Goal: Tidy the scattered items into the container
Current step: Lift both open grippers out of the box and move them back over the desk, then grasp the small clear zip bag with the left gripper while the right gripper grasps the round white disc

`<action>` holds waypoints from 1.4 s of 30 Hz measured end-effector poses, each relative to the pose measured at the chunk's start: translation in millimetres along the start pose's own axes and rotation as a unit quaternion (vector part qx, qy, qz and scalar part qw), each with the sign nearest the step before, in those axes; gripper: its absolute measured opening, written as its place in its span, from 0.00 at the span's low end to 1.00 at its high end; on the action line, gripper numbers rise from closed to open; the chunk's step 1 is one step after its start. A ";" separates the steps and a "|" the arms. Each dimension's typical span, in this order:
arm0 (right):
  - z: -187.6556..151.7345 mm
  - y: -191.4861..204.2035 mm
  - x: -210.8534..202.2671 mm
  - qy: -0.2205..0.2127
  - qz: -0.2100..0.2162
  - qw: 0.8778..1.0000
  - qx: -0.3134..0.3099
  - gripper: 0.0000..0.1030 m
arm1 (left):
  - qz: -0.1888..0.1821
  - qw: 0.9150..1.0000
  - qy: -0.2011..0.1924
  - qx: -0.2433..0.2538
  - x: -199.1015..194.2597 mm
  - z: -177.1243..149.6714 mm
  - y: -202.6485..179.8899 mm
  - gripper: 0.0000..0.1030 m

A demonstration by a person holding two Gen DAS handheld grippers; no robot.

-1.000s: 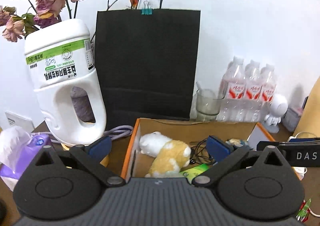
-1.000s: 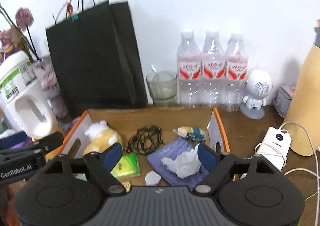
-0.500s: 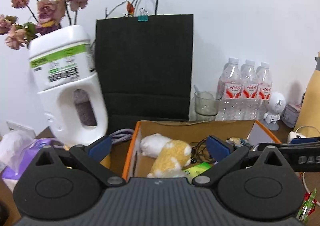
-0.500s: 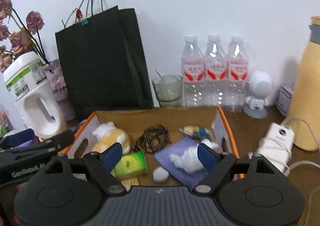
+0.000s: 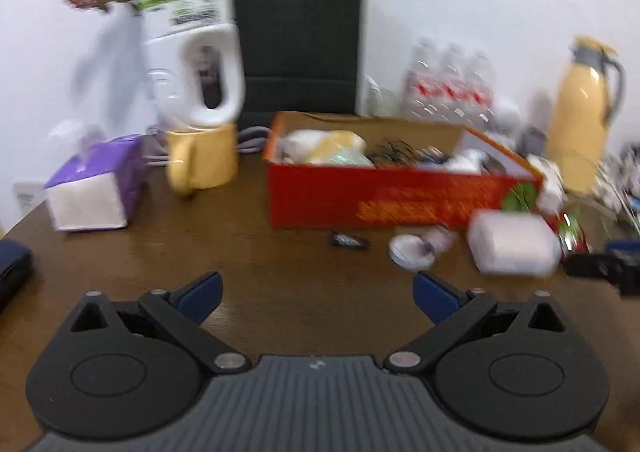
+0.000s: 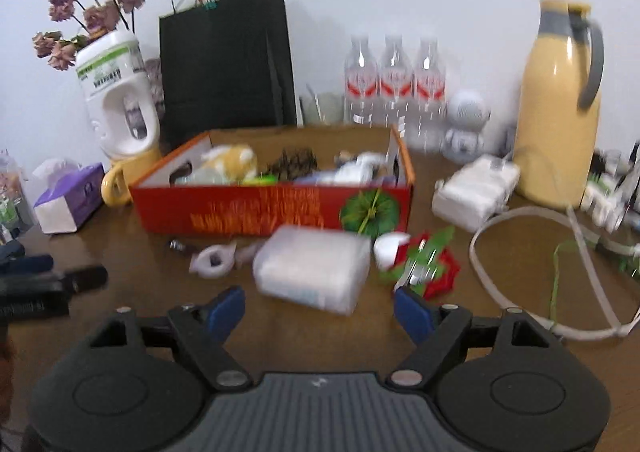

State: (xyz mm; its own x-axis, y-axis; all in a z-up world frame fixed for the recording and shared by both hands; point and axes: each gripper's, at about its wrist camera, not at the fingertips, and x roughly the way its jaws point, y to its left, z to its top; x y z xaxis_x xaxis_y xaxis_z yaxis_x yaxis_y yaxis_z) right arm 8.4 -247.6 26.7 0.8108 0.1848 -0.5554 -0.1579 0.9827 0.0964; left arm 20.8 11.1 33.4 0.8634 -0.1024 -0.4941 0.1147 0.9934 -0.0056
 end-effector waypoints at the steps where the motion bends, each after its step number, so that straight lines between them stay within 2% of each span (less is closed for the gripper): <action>1: -0.3 0.8 4.1 0.002 0.004 1.000 0.005 0.71 | -0.001 1.000 -0.005 0.019 4.2 -0.5 -3.1 1.00; 3: 5.9 3.5 15.7 0.007 0.017 1.000 0.013 0.62 | 0.017 0.999 -0.002 0.046 16.2 2.9 -8.7 1.00; 5: 11.3 8.0 22.6 0.001 0.034 0.999 0.015 0.58 | -0.006 0.999 -0.005 0.049 24.6 9.1 -8.8 0.98; 7: 14.9 10.8 25.9 -0.009 0.036 0.999 0.020 0.58 | -0.053 0.997 -0.006 0.060 37.7 19.2 -12.8 0.89; 9: 18.3 12.9 28.8 -0.017 0.036 0.999 0.025 0.57 | -0.081 0.993 -0.006 0.088 51.4 24.6 -21.9 0.76; 10: 19.3 13.1 29.1 -0.021 0.035 0.999 0.026 0.57 | -0.090 0.991 0.000 0.100 59.0 27.1 -26.5 0.73; 12: 20.1 12.2 26.8 -0.031 0.032 0.999 0.024 0.57 | -0.104 0.987 0.017 0.118 73.4 31.5 -35.1 0.56; 15: 19.6 8.7 23.1 -0.033 0.029 0.999 0.011 0.58 | -0.133 0.982 0.021 0.132 86.9 35.2 -41.6 0.57; 17: 19.2 6.1 22.8 -0.027 0.027 0.999 0.003 0.58 | -0.141 0.980 0.039 0.137 97.7 37.1 -45.5 0.56; 19: 18.8 4.2 23.7 -0.024 0.028 0.999 0.000 0.58 | -0.160 0.976 0.065 0.132 106.7 38.2 -46.9 0.47; 21: 18.9 4.7 25.0 -0.024 0.030 0.999 -0.003 0.58 | -0.174 0.975 0.072 0.114 110.1 38.8 -43.6 0.18; 26: 19.9 13.7 28.8 -0.022 0.049 0.998 -0.015 0.58 | -0.168 0.981 0.084 0.038 99.3 43.5 -16.5 0.15; 29: 18.4 29.3 29.6 -0.021 0.067 0.997 -0.037 0.58 | -0.166 0.985 0.053 -0.023 72.5 47.4 15.8 0.15; 31: 17.9 42.8 34.7 -0.015 0.085 0.995 -0.054 0.58 | -0.136 0.989 0.030 -0.058 57.3 46.5 40.1 0.15; 34: 20.7 66.9 50.3 -0.007 0.103 0.991 -0.086 0.56 | -0.065 0.993 0.015 -0.097 50.0 41.1 67.4 0.15; 36: 22.9 84.3 67.3 0.004 0.103 0.990 -0.098 0.52 | -0.039 0.992 0.016 -0.115 52.5 36.9 78.4 0.15; 38: 23.0 93.3 80.3 0.020 0.109 0.990 -0.084 0.49 | -0.020 0.993 0.011 -0.115 53.1 33.5 82.6 0.15; 40: 20.5 102.2 90.8 0.038 0.090 0.993 -0.072 0.43 | -0.009 0.994 0.003 -0.109 54.0 31.9 82.9 0.15; 42: 15.6 108.8 95.1 0.036 0.033 0.996 -0.078 0.43 | -0.010 0.994 -0.004 -0.109 53.8 31.1 82.0 0.15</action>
State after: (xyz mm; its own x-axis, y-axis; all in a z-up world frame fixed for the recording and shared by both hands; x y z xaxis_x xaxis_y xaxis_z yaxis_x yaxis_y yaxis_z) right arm 77.1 -122.9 -2.8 0.7538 0.2416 -0.6110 -0.2994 0.9541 0.0079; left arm 92.0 85.5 33.4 0.8661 -0.1221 -0.4848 0.0236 0.9786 -0.2043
